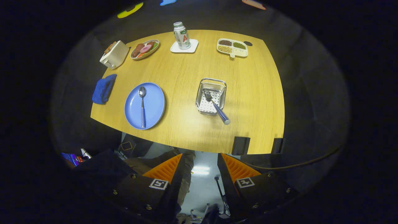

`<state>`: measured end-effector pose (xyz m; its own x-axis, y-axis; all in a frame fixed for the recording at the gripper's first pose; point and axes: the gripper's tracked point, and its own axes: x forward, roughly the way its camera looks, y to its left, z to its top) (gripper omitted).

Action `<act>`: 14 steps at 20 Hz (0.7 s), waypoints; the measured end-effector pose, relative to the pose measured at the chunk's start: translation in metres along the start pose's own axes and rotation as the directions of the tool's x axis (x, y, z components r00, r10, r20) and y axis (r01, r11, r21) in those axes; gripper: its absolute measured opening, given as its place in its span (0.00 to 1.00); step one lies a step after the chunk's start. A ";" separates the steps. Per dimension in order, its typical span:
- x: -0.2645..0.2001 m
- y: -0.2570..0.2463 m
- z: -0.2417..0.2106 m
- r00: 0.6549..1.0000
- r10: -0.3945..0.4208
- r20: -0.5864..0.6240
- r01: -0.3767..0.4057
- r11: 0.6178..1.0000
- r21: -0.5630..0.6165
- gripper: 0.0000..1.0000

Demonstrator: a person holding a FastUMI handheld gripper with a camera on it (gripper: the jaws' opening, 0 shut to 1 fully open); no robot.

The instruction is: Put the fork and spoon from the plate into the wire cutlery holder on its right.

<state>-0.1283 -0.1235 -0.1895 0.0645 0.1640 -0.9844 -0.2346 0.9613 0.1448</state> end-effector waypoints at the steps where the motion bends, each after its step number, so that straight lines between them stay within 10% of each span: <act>1: 0.003 0.010 -0.005 1.000 0.007 0.000 -0.007 1.000 -0.014 0.65; 14: 0.053 0.132 -0.005 0.991 0.134 -0.002 -0.132 0.980 -0.150 0.65</act>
<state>-0.1607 0.0109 -0.2228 0.0302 0.2904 -0.9564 -0.3840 0.8868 0.2571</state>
